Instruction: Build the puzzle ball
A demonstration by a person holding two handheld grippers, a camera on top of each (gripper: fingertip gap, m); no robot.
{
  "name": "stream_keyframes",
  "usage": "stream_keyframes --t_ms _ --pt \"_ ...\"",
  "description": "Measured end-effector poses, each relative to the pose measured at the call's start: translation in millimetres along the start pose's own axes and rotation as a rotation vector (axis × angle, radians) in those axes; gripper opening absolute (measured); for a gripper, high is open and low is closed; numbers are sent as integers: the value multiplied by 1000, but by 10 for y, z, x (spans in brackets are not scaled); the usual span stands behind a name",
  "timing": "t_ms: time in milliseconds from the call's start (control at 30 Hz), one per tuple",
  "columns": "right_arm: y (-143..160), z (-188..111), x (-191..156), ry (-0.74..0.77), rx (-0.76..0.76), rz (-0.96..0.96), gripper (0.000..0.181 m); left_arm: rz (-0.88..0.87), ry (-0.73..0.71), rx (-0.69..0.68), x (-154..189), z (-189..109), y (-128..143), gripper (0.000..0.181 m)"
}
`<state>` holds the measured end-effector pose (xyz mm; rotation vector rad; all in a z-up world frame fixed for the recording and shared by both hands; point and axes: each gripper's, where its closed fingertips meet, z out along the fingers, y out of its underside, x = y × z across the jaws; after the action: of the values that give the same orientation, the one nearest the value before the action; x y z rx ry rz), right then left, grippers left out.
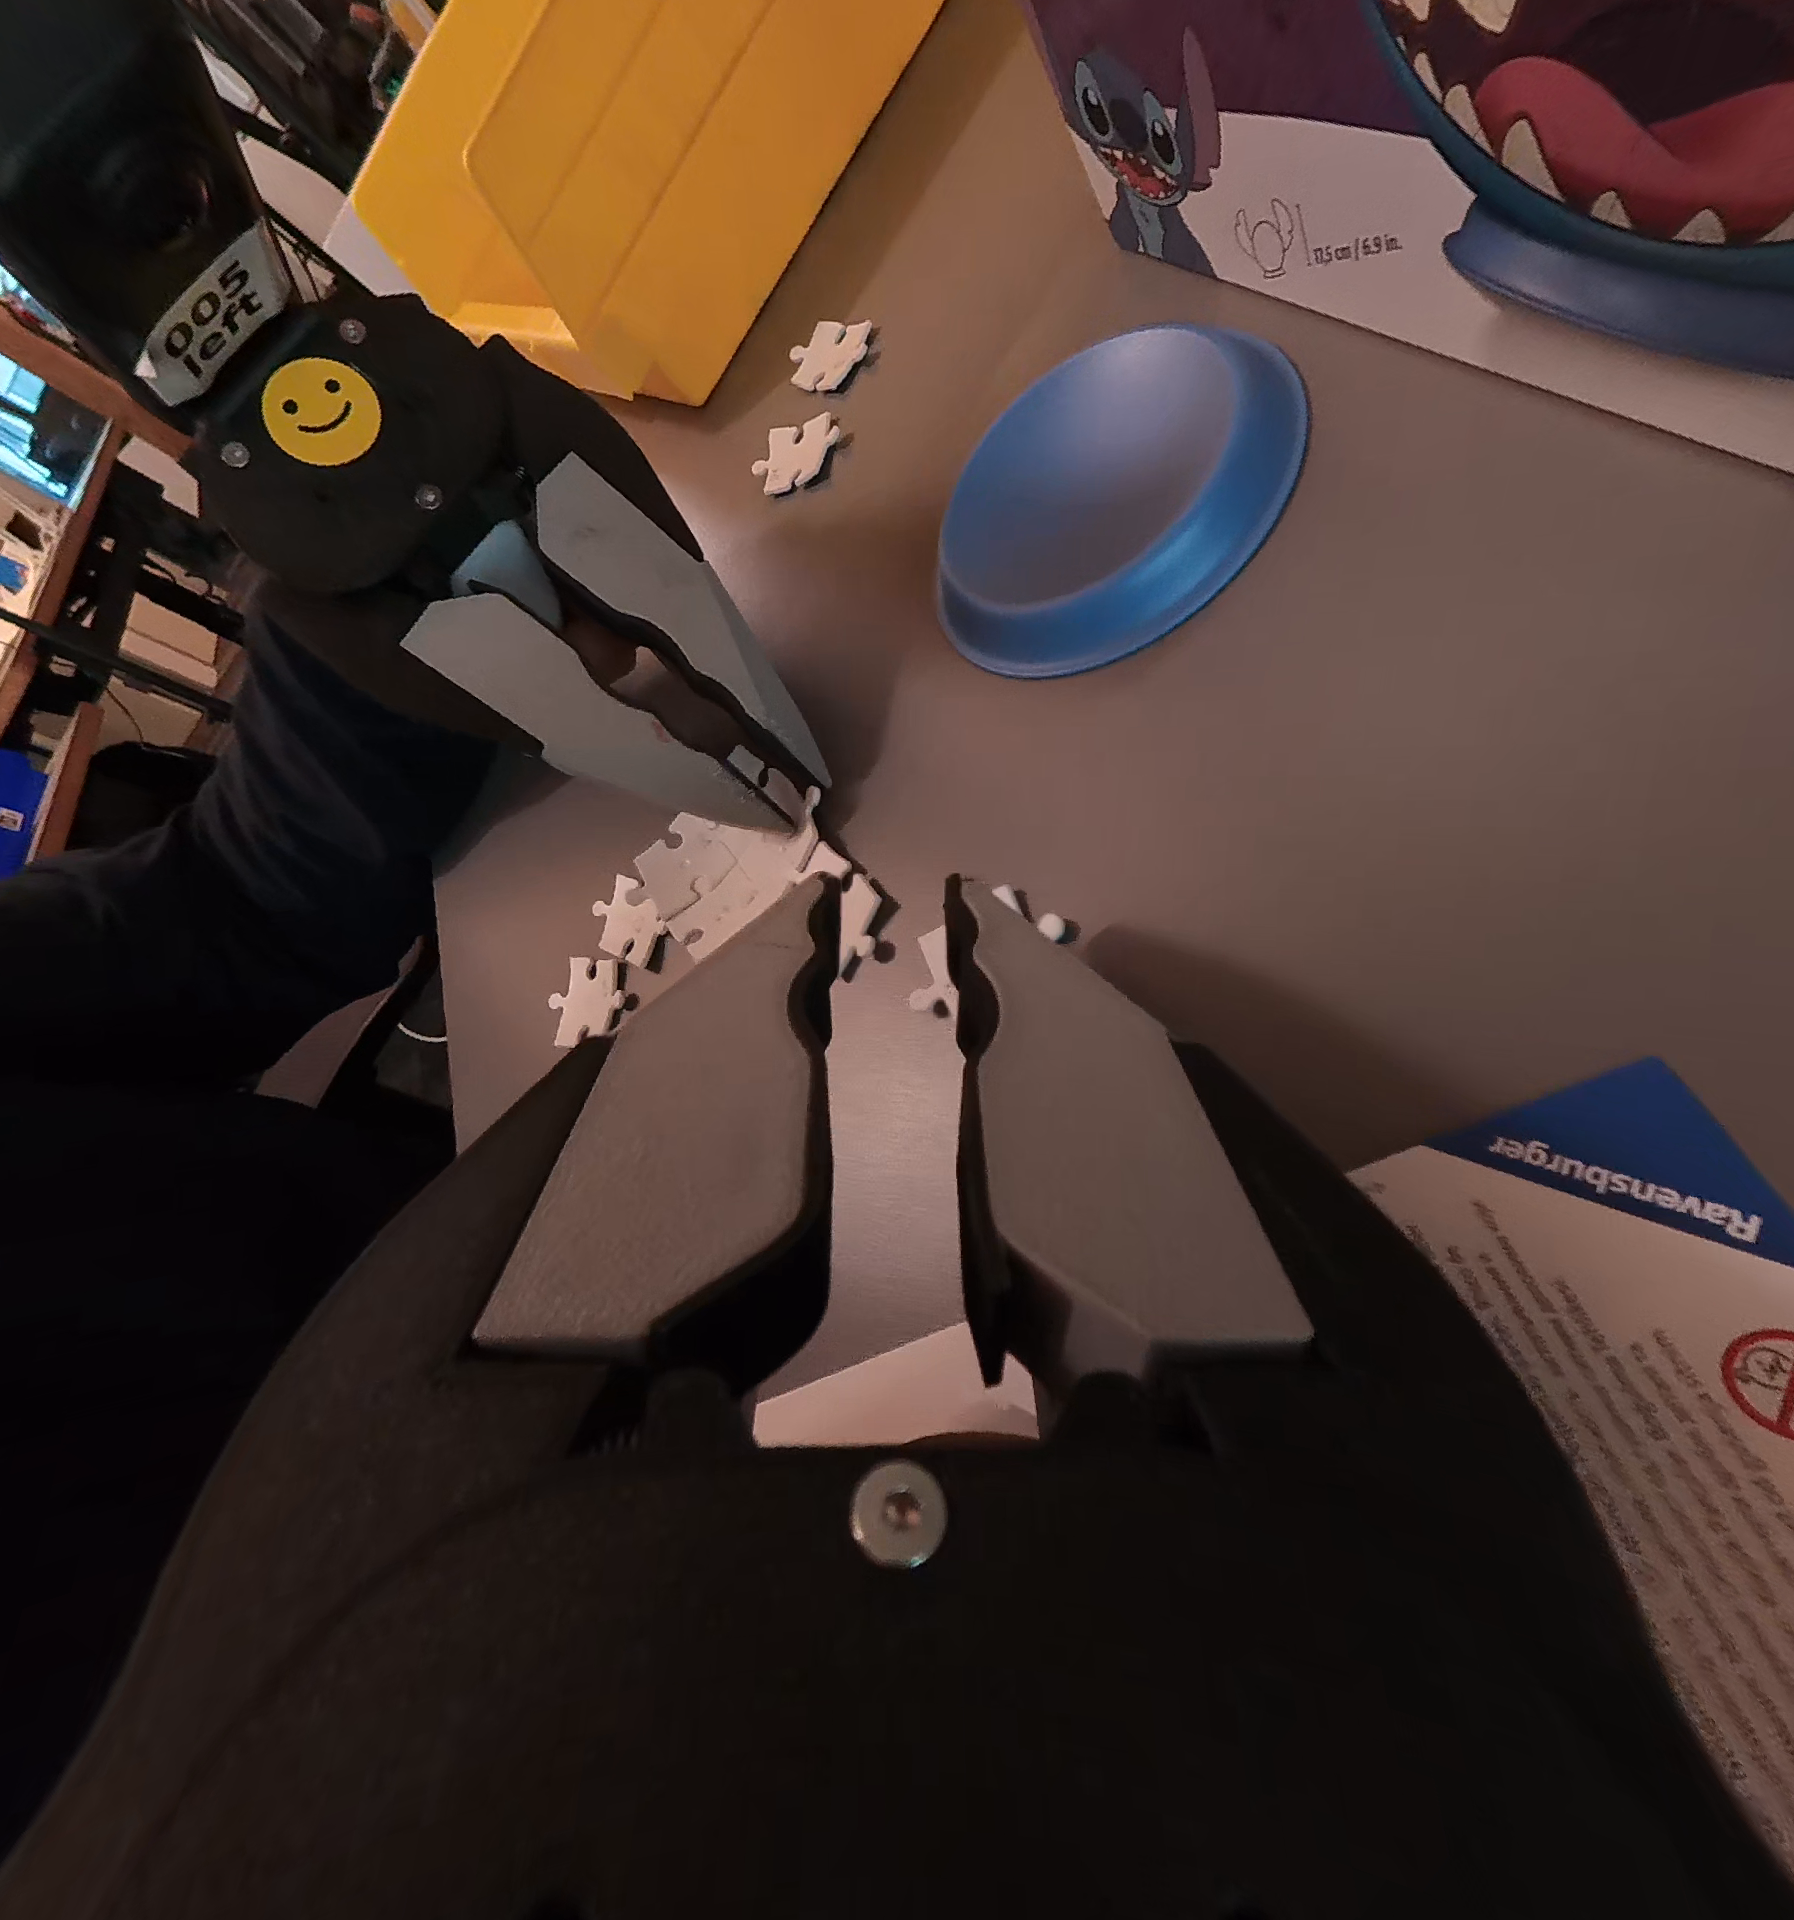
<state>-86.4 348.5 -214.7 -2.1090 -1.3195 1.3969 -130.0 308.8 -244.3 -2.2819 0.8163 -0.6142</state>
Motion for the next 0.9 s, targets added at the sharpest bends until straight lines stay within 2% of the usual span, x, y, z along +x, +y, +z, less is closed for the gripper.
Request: stream_keyframes --t_ms 367,900 --pt "182 166 -109 -44 -100 -24 20 21 8 43 28 -50 -73 3" --pt "227 200 -157 -79 -120 -14 19 37 3 76 35 -97 -128 2"
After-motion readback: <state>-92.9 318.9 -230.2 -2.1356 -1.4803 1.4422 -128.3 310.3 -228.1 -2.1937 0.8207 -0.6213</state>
